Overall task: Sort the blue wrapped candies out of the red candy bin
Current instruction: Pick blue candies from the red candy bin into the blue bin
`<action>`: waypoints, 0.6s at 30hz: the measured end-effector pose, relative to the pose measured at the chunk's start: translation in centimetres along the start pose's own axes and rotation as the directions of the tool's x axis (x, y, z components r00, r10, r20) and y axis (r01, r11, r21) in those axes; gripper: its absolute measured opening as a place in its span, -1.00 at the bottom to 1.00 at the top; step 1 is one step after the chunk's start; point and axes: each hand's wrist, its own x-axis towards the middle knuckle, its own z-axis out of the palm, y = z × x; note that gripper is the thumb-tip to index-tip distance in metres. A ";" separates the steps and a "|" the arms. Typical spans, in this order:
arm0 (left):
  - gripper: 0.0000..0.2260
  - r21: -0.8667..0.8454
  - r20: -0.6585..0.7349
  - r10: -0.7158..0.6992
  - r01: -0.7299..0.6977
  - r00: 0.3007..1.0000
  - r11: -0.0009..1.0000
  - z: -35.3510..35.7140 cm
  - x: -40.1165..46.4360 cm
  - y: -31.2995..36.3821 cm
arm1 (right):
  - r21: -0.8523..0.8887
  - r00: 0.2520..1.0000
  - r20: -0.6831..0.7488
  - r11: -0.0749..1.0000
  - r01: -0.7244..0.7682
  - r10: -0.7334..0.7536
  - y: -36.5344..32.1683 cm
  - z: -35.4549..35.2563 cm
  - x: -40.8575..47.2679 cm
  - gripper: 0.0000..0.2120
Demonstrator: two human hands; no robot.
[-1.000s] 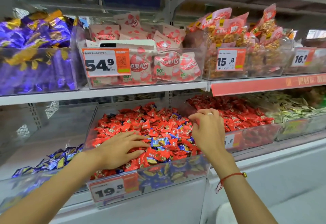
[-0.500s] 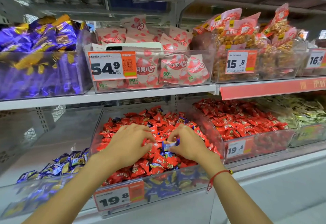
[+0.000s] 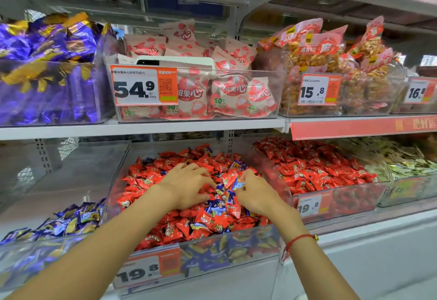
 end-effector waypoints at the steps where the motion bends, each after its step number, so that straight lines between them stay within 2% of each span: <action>1: -0.65 0.009 -0.001 -0.013 0.013 1.000 1.000 -0.1 -0.4 -0.4 | -0.077 1.000 -0.012 0.997 -0.008 0.007 -0.4 0.3 -0.2 -0.62; 4: -0.63 0.000 0.029 -0.028 0.028 0.999 1.000 0.0 -1.8 -1.0 | -0.277 0.997 -0.066 0.960 -0.044 0.027 -1.3 1.2 -0.4 -0.53; 6: -0.64 -0.056 0.060 -0.033 0.037 0.998 0.998 0.1 -2.5 -0.8 | -0.314 0.996 -0.071 0.947 -0.070 0.050 -1.6 1.7 -0.1 -0.50; 8: -0.67 -0.126 0.060 -0.043 0.051 0.997 0.991 0.0 -2.9 -0.5 | -0.295 0.996 -0.056 0.952 -0.081 0.067 -1.6 1.9 0.2 -0.55; 11: -0.79 -0.204 -0.057 -0.065 0.052 0.996 0.978 -0.2 -3.1 0.3 | -0.132 0.997 -0.024 0.989 -0.074 0.072 -1.0 1.7 0.4 -0.66; 14: -0.85 -0.252 -0.202 -0.085 0.032 0.976 0.967 -0.5 -2.6 1.4 | 0.168 0.996 -0.077 0.985 -0.040 0.053 0.0 1.1 0.6 -0.68; 16: -0.83 -0.269 -0.184 -0.081 0.029 0.980 0.963 -0.6 -2.0 2.1 | 0.302 0.986 -0.169 0.952 0.054 -0.003 0.5 0.2 0.5 -0.76; 18: -0.71 -0.213 -0.046 -0.032 0.021 0.998 0.977 -0.4 -1.5 2.6 | 0.421 0.981 -0.192 0.901 0.102 -0.022 0.7 -0.7 0.1 -0.75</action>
